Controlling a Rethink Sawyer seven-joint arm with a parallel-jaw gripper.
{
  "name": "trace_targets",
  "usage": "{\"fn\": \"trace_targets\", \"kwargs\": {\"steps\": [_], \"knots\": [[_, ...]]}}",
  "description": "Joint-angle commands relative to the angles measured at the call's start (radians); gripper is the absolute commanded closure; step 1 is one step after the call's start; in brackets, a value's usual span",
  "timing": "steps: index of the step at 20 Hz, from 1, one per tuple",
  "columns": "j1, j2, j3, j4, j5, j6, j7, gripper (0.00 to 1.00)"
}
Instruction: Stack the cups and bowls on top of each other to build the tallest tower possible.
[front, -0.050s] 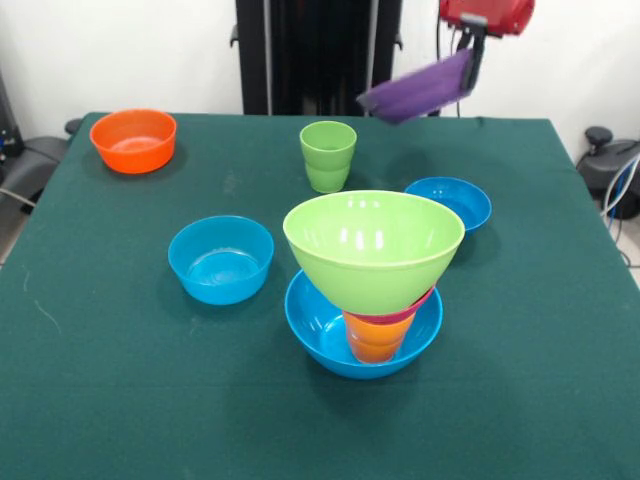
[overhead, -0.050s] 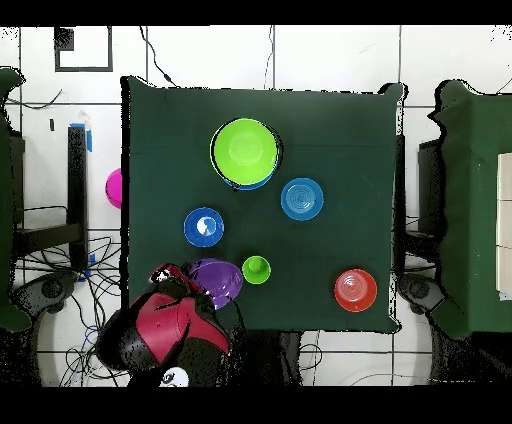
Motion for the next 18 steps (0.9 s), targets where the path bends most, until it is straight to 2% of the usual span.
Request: {"fn": "trace_targets", "kwargs": {"steps": [1,6,10,18], "knots": [[-0.051,-0.12,0.08,0.012,-0.06,0.171,-0.152,1.0],[-0.126,-0.194,0.112,0.02,-0.076,0.226,-0.213,1.0],[-0.198,-0.305,0.145,0.019,-0.061,0.339,-0.311,1.0],[-0.294,-0.387,0.238,-0.014,-0.023,0.467,-0.4,1.0]]}}
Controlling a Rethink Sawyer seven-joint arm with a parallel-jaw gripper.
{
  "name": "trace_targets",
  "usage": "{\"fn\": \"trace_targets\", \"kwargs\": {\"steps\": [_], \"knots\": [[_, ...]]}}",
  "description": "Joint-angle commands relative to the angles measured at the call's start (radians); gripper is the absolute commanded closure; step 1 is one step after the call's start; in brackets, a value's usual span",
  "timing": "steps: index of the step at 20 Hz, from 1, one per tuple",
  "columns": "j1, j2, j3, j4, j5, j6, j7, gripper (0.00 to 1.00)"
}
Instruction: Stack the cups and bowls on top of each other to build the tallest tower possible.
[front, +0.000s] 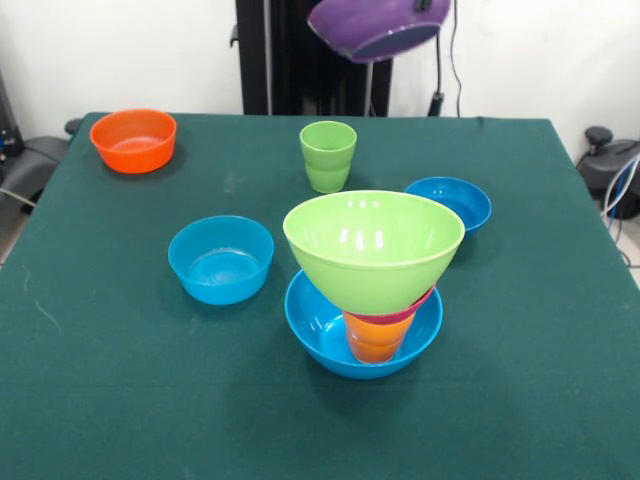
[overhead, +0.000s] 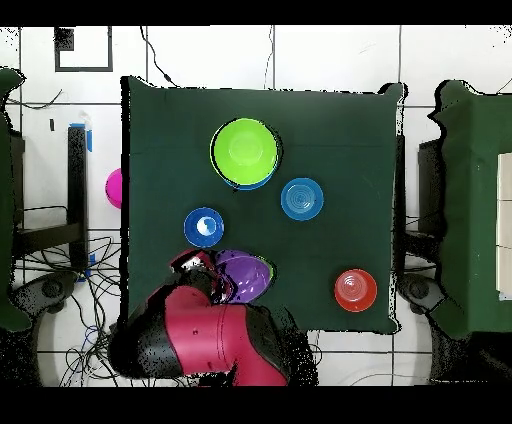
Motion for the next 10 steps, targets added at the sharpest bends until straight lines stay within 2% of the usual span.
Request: {"fn": "trace_targets", "kwargs": {"steps": [1,5,10], "knots": [[-0.095,-0.1,0.185,-0.029,-0.008,0.24,-0.406,1.0],[-0.163,-0.131,0.254,-0.075,0.027,0.328,-0.458,1.0],[-0.196,-0.123,0.298,-0.142,0.027,0.388,-0.448,1.0]]}}
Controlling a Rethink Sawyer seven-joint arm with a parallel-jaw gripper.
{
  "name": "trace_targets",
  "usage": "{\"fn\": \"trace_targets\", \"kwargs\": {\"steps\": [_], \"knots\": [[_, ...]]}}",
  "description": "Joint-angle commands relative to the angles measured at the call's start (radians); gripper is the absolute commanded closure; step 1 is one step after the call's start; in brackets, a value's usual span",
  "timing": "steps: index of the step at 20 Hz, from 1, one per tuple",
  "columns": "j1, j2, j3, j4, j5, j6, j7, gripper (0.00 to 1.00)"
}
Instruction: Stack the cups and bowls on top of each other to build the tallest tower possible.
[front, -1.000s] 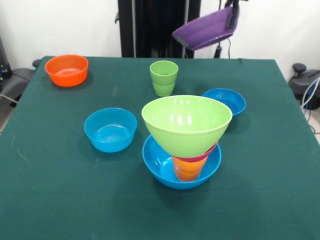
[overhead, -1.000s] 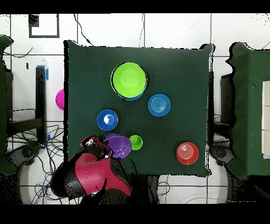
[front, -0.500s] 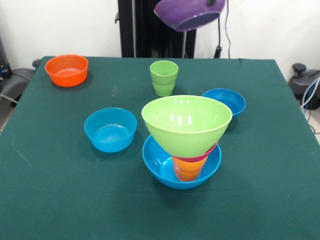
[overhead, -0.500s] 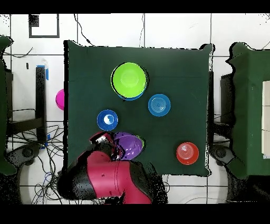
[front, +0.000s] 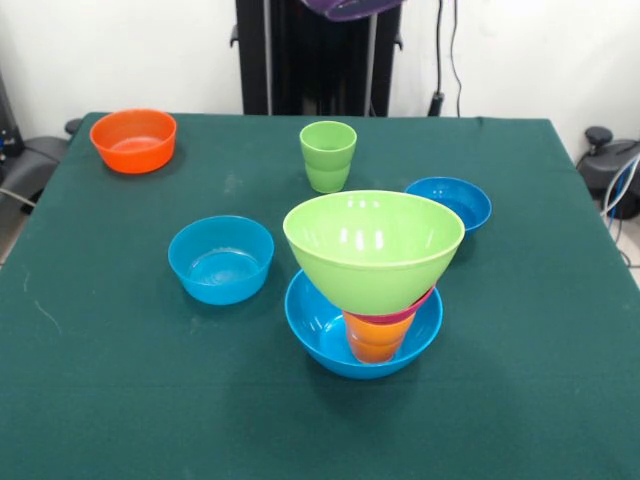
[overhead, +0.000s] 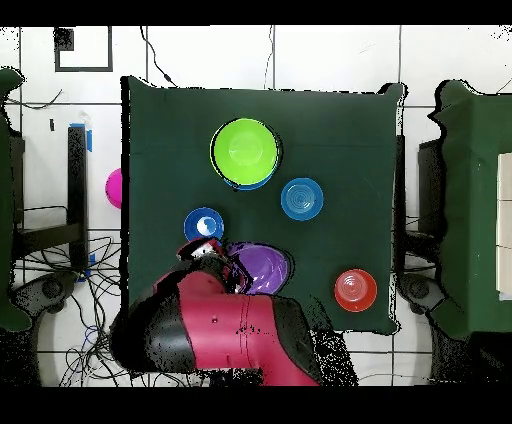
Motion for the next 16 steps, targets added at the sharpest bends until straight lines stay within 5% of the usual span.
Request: {"fn": "trace_targets", "kwargs": {"steps": [1,16], "knots": [[-0.054,0.003,0.176,-0.091,0.014,0.171,-0.346,1.0],[-0.198,0.1,0.285,-0.264,-0.017,0.188,-0.399,1.0]]}}
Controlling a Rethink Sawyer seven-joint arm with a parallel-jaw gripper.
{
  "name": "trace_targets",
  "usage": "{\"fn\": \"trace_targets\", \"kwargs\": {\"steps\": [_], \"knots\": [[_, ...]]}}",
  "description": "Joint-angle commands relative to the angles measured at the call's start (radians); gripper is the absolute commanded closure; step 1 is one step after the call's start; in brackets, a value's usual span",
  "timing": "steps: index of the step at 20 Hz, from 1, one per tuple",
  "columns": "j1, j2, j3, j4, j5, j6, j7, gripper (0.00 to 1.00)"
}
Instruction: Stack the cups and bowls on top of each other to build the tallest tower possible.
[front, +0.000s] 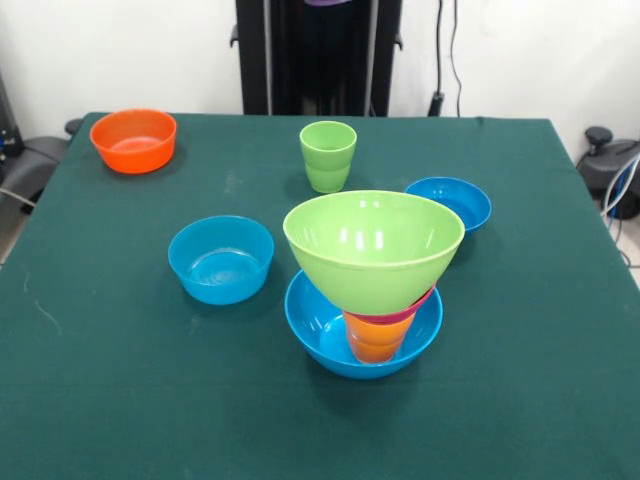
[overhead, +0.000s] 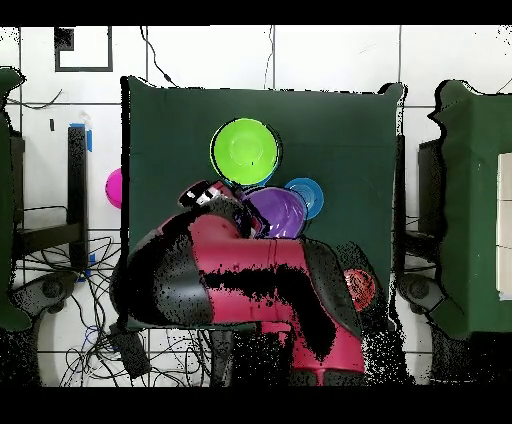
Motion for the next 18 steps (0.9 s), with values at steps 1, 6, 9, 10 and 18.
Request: {"fn": "trace_targets", "kwargs": {"steps": [1,6,9,10,18], "knots": [[-0.049,0.098,0.121,-0.087,-0.019,0.121,-0.259,1.0],[-0.09,0.136,0.159,-0.181,-0.019,0.193,-0.28,1.0],[-0.097,0.164,0.171,-0.229,-0.031,0.217,-0.268,1.0],[-0.099,0.179,0.175,-0.25,-0.038,0.221,-0.261,1.0],[-0.099,0.262,0.191,-0.392,-0.071,0.266,-0.248,1.0]]}}
